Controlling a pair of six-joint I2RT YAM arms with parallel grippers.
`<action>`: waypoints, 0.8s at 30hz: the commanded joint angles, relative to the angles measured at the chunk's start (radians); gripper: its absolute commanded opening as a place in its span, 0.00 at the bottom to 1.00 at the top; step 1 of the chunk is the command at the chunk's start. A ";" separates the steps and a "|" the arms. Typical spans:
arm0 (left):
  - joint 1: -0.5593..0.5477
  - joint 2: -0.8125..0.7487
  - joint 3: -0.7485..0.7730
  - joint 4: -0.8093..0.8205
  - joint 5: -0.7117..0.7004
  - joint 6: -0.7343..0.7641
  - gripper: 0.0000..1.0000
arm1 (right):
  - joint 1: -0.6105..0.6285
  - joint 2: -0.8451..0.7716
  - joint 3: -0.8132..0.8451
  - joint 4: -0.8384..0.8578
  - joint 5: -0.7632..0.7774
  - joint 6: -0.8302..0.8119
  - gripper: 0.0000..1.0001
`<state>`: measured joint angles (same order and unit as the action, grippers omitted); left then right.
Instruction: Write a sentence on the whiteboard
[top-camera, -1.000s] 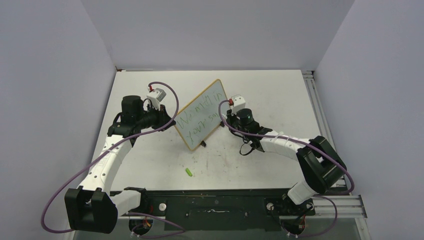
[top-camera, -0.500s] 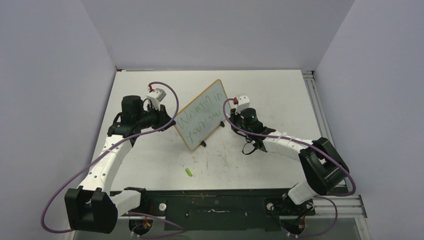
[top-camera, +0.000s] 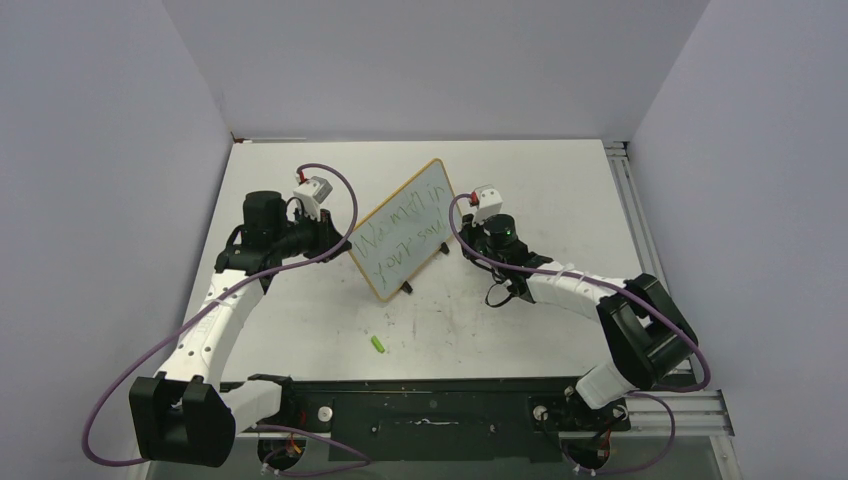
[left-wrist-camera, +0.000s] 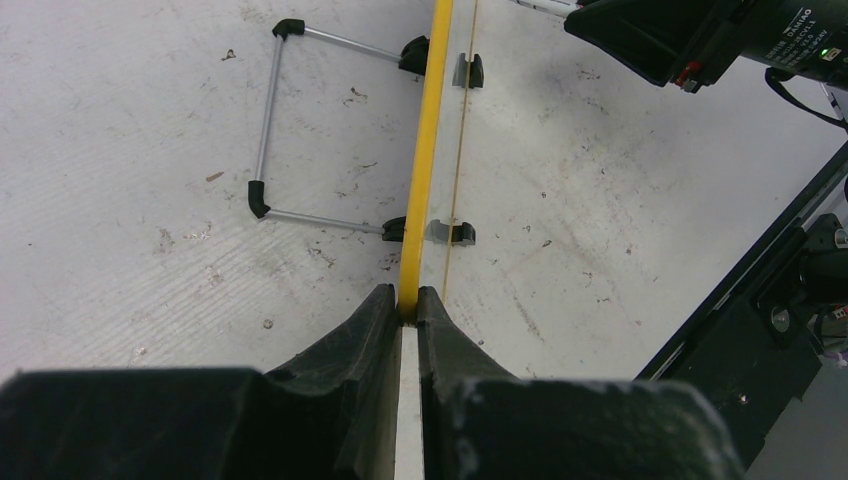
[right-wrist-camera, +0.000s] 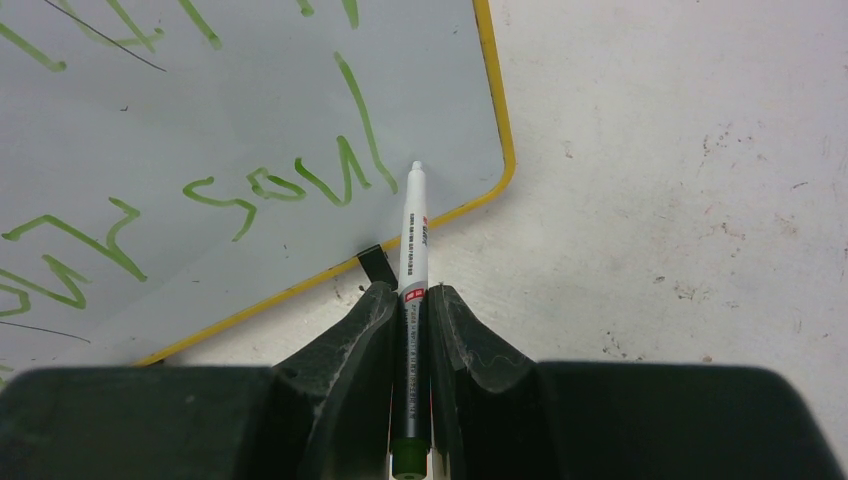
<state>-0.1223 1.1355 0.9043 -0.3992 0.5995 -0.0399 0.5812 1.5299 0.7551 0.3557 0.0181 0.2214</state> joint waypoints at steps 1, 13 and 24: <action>0.003 0.000 0.016 -0.043 -0.019 0.035 0.00 | -0.013 0.004 0.023 0.062 -0.010 0.010 0.05; 0.003 0.001 0.016 -0.045 -0.015 0.035 0.00 | -0.021 0.027 0.034 0.070 -0.053 0.013 0.05; 0.003 0.001 0.016 -0.045 -0.015 0.034 0.00 | -0.023 0.036 0.035 0.077 -0.054 0.015 0.05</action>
<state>-0.1223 1.1355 0.9043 -0.3992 0.6010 -0.0399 0.5655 1.5558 0.7563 0.3656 -0.0189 0.2253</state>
